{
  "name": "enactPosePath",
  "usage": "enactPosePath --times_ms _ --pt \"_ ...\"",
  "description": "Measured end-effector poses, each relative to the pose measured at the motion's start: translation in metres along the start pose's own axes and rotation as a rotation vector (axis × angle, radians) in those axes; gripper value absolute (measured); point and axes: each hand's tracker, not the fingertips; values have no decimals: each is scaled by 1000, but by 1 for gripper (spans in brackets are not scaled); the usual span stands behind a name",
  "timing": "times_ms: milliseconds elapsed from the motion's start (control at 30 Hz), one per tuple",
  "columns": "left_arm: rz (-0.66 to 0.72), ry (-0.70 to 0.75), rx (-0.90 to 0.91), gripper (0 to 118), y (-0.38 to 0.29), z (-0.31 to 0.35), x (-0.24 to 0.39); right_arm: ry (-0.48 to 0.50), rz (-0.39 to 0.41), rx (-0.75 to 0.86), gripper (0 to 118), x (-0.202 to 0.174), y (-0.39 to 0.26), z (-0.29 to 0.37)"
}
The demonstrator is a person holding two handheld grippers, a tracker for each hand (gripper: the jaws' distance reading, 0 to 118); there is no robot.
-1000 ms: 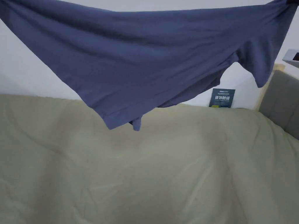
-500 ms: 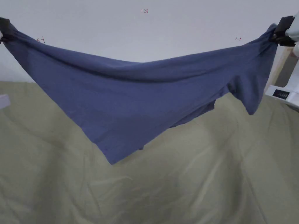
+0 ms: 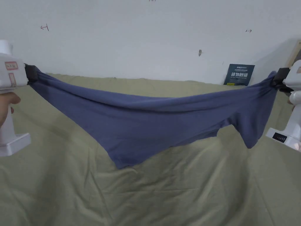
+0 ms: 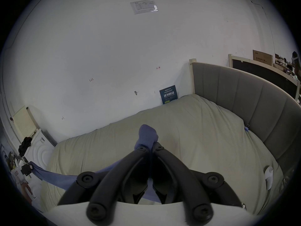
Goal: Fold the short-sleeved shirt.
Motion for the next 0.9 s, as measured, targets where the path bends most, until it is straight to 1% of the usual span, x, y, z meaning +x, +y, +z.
enactPosePath --times_ms 67,100,167,200,233,300,333,367,433,500,533,600,633,667,767,833,867,900 --pt "-3 -20 -9 0 -8 25 -4 11 -7 -5 4 7 -10 24" --pt "-5 -23 -15 0 -20 53 3 19 -10 -11 4 12 -18 38" --pt "0 -43 -56 0 -43 84 -1 15 10 -34 4 18 -41 72" --pt "20 -62 -69 0 -60 101 -4 14 25 -46 4 23 -53 86" --pt "38 -79 -84 0 -74 100 -18 19 45 -58 4 27 -65 99" --pt "35 -79 -116 0 -113 127 -27 23 101 -90 4 39 -97 125" --pt "3 -80 -127 0 -129 139 -29 20 121 -106 4 43 -112 134" --pt "-1 -65 -144 0 -149 150 -35 14 147 -129 4 49 -132 144" --pt "-31 -59 -216 0 -192 166 -42 -1 175 -165 4 63 -172 157" --pt "-41 -39 -278 0 -246 184 -41 -3 176 -196 4 78 -217 168" --pt "-17 -46 -268 0 -265 187 -44 -10 179 -206 4 84 -235 168" --pt "37 -17 -317 0 -304 190 -53 -33 178 -224 4 97 -273 172" --pt "41 5 -335 0 -316 187 -62 -41 171 -231 4 102 -286 173" --pt "40 41 -354 0 -327 185 -68 -69 166 -251 4 109 -299 168" --pt "81 19 -372 1 -342 171 -85 -101 135 -255 4 124 -319 165" --pt "94 -14 -357 11 -343 164 -88 -100 100 -226 5 126 -322 167" --pt "86 -19 -348 42 -341 165 -88 -92 103 -204 21 125 -324 170" --pt "74 -26 -332 78 -331 181 -76 -86 124 -173 55 124 -324 174"
